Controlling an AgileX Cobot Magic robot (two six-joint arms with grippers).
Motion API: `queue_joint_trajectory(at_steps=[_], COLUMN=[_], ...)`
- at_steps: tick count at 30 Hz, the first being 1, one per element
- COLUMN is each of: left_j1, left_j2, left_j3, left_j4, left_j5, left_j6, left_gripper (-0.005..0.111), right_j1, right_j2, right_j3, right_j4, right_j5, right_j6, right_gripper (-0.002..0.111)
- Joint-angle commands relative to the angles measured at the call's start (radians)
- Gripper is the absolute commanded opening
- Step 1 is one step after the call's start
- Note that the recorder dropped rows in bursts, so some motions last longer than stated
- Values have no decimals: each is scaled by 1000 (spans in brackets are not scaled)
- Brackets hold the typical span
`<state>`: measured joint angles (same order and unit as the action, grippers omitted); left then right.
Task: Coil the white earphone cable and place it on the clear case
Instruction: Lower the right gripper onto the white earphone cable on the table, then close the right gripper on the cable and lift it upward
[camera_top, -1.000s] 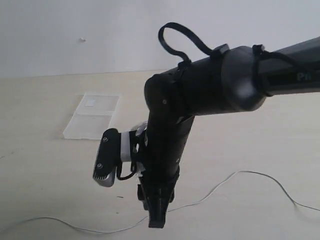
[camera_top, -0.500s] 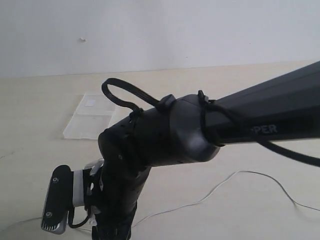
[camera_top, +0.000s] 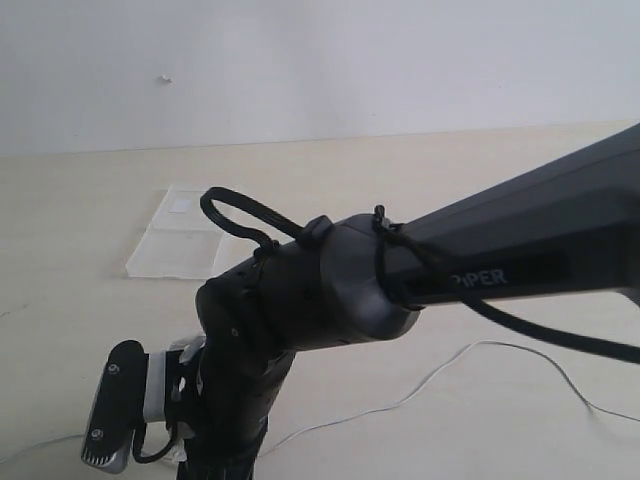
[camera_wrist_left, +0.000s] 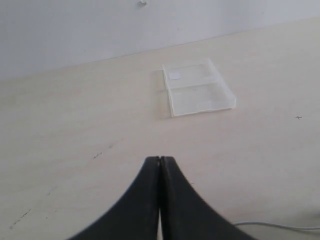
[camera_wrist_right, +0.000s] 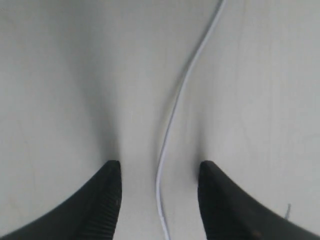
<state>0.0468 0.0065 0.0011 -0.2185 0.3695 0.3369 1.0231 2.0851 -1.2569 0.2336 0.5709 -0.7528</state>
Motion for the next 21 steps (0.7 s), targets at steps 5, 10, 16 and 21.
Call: queue_joint_trajectory(at_steps=[5,10,16,21], left_j1=[2,2,2,2], left_j2=[-6,-6,-6,-6], left_j3=[-1,-1,-1,-1], left_j4=[-1,-1,-1,-1], left_j5=[-2,-2,-2,-2], left_j6=[-4,-4,-4,-4], left_gripper=[0,0,0,0], right_j1=[1,1,1,1], right_j2=[33,33,33,31], right_j3=[-7,-7,-7,-7], right_j4=[-10,-65,-119,-123], right_j5=[-14,-10,6,-2], right_j6=[32,45,75,110], right_gripper=[41,28,9,0])
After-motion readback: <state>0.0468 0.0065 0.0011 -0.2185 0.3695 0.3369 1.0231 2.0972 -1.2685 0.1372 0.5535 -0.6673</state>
